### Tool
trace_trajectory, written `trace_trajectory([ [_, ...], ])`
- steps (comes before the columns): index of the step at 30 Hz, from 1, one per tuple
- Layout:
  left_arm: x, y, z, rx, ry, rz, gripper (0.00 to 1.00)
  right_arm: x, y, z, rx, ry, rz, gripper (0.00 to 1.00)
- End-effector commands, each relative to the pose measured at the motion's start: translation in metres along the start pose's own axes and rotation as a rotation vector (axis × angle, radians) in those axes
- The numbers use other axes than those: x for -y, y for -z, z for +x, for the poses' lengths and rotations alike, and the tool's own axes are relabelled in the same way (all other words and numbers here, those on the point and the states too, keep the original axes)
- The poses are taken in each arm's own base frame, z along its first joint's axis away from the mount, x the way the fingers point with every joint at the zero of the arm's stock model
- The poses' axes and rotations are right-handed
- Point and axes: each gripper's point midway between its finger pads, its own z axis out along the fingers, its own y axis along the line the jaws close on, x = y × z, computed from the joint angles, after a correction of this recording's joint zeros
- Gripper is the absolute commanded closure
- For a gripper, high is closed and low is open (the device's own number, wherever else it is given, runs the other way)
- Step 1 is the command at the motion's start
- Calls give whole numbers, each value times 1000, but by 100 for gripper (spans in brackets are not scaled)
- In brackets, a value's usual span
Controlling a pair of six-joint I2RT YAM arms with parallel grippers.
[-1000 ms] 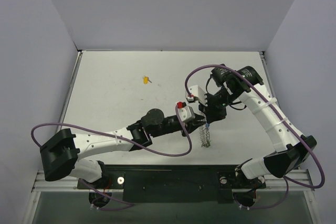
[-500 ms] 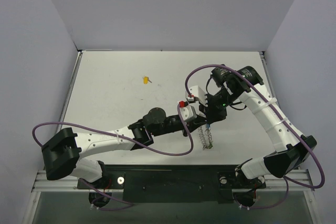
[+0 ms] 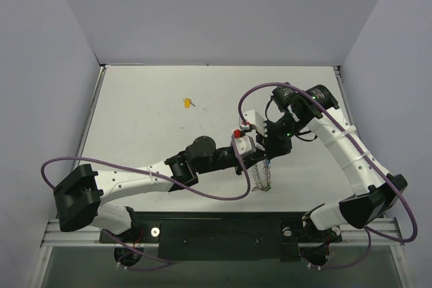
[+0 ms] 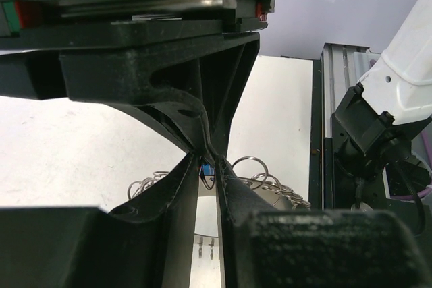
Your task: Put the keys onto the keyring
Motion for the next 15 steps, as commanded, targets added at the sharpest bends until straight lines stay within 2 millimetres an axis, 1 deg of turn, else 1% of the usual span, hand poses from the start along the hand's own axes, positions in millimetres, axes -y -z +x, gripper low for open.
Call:
trace_trajectory([
  [1, 2, -6, -16, 25, -27, 18, 75, -20, 11, -2, 15, -13, -52, 100],
  [15, 1, -3, -17, 17, -41, 15, 73, -20, 11, -2, 18, -15, -55, 100],
])
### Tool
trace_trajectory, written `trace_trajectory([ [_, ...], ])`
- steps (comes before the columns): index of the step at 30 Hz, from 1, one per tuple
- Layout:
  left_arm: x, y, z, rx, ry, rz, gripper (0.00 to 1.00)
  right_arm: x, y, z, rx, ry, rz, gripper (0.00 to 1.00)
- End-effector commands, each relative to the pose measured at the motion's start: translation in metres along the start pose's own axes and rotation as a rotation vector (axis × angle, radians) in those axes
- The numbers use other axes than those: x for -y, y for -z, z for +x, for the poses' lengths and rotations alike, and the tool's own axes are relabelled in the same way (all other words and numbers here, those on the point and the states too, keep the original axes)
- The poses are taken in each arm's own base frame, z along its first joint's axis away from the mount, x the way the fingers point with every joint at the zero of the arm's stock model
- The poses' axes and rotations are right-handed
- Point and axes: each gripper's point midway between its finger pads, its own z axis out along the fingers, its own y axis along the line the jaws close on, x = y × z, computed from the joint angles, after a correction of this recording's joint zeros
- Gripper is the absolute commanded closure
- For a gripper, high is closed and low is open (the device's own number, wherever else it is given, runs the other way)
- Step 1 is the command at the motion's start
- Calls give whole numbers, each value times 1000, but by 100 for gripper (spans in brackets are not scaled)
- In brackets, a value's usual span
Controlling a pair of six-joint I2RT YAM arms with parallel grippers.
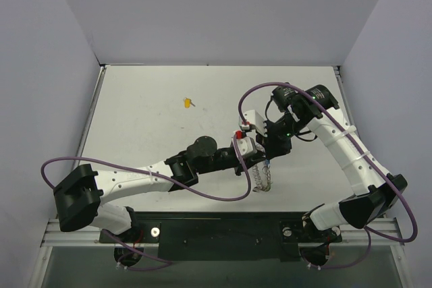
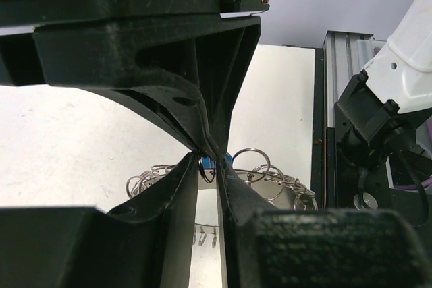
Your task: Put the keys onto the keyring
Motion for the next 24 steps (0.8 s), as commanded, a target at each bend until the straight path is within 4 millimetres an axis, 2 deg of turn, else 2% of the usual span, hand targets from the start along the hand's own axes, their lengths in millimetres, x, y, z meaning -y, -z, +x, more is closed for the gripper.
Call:
trace_trajectory([
  [1, 2, -4, -24, 49, -28, 14, 73, -20, 11, -1, 13, -16, -54, 100],
  [5, 2, -4, -26, 55, -29, 16, 77, -20, 10, -2, 13, -15, -56, 100],
  [8, 2, -4, -27, 59, -29, 19, 100, -20, 10, -1, 13, -17, -56, 100],
  [15, 2, 2, -34, 90, 1, 9, 100, -20, 13, -4, 47, -25, -54, 100],
  [18, -7, 15, -42, 178, 52, -59, 100, -19, 21, -11, 133, -67, -59, 79],
  [19, -9, 24, -47, 233, 71, -77, 100, -16, 25, -11, 155, -83, -49, 73],
  [24, -16, 53, -67, 438, 157, -126, 100, -25, 42, -25, 302, -57, -57, 69],
])
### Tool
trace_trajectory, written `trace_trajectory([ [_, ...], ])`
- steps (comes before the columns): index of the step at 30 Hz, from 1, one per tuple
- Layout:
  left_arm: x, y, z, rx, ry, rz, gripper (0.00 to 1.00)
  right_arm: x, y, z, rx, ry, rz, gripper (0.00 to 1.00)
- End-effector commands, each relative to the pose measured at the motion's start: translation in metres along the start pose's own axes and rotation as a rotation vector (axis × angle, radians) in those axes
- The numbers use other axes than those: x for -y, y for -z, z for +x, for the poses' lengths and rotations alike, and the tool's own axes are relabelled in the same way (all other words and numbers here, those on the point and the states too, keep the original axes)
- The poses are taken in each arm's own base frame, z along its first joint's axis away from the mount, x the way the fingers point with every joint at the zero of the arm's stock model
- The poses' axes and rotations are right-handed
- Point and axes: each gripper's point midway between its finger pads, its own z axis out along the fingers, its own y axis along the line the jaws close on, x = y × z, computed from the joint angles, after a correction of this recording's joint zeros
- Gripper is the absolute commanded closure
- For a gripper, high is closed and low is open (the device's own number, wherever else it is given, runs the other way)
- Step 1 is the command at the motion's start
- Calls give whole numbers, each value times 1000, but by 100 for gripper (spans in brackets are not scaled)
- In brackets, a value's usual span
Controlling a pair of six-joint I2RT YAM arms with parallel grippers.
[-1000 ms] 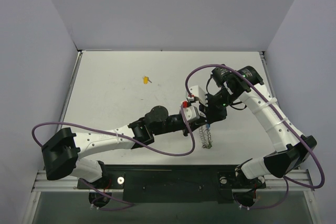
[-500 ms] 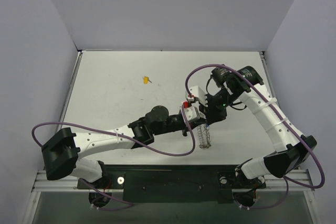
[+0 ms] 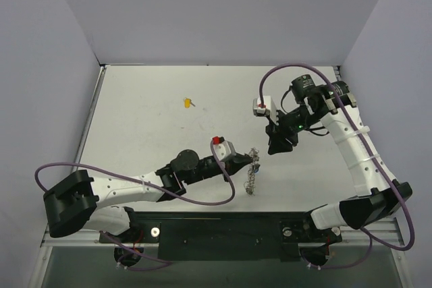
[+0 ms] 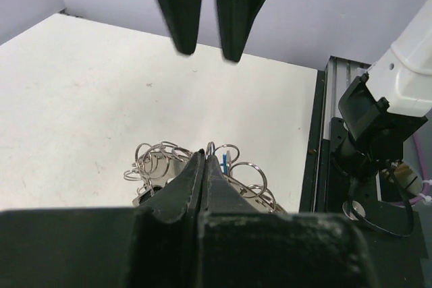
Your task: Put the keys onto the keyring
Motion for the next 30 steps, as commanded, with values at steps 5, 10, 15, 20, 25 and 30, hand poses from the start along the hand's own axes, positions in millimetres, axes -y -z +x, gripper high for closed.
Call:
trace_trajectory([
  [5, -21, 38, -103, 533, 223, -129, 100, -43, 26, -36, 289, 52, -94, 62],
  [10, -30, 53, -118, 671, 361, -160, 100, -24, 19, -54, 381, -82, -47, 60],
  [15, -48, 60, -122, 746, 465, -244, 100, -9, 22, -70, 439, -194, -7, 61],
  [20, -54, 54, -124, 755, 525, -268, 100, 17, 24, -84, 485, -380, 92, 61],
  [25, -54, 44, -120, 696, 487, -282, 100, 24, 7, -80, 437, -396, 141, 61],
  [30, -51, 38, -118, 652, 456, -283, 100, 22, -8, -72, 375, -372, 160, 60],
])
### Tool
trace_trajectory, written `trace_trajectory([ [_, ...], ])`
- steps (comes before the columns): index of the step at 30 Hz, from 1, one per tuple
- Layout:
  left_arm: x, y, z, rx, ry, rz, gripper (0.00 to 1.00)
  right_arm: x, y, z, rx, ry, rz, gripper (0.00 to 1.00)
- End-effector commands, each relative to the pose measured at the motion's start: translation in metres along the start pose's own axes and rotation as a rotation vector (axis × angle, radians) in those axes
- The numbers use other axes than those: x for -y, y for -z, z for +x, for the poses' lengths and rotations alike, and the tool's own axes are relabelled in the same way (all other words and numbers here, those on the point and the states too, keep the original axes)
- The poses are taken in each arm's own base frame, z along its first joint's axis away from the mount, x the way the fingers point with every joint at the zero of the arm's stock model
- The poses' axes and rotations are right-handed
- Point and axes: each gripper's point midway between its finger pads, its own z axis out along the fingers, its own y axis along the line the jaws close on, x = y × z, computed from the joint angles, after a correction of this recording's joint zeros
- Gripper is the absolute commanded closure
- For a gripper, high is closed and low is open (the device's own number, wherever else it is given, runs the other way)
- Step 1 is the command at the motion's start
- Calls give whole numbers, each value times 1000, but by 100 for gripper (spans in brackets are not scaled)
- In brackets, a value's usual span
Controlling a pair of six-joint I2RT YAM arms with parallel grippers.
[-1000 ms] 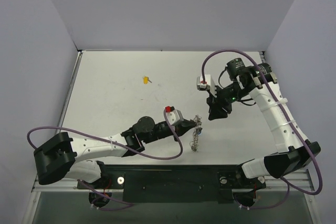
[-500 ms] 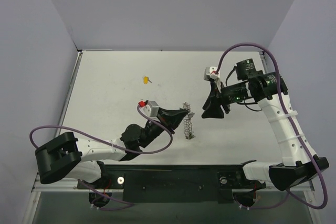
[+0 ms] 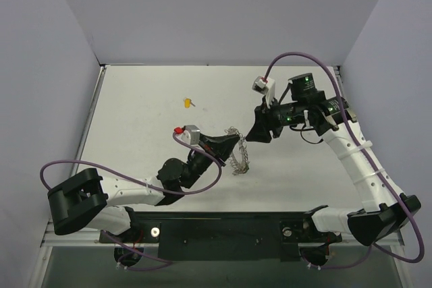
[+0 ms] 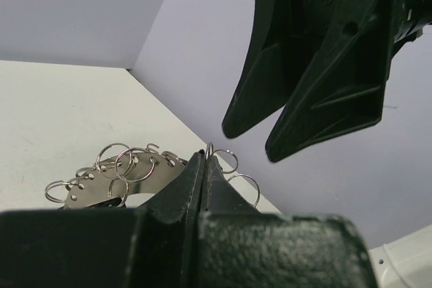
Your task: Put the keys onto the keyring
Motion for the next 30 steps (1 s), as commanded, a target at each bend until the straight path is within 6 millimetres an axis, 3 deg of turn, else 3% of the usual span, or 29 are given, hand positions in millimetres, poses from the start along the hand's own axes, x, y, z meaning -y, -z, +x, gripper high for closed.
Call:
trace_trajectory([
  [1, 41, -14, -58, 180, 51, 110, 100, 2, -8, 4, -19, 4, 45, 61],
  [5, 44, -17, -55, 154, 21, 113, 100, 3, -10, 5, -35, 17, 59, 67],
  [14, 44, -19, -50, 133, 0, 109, 100, 0, -8, -2, -19, 14, 62, 68],
  [24, 45, -20, -48, 122, -1, 117, 100, 19, -3, -6, -8, -20, 153, 75],
  [30, 47, -20, -46, 116, -1, 126, 100, 12, -2, -10, 8, -21, 108, 78],
])
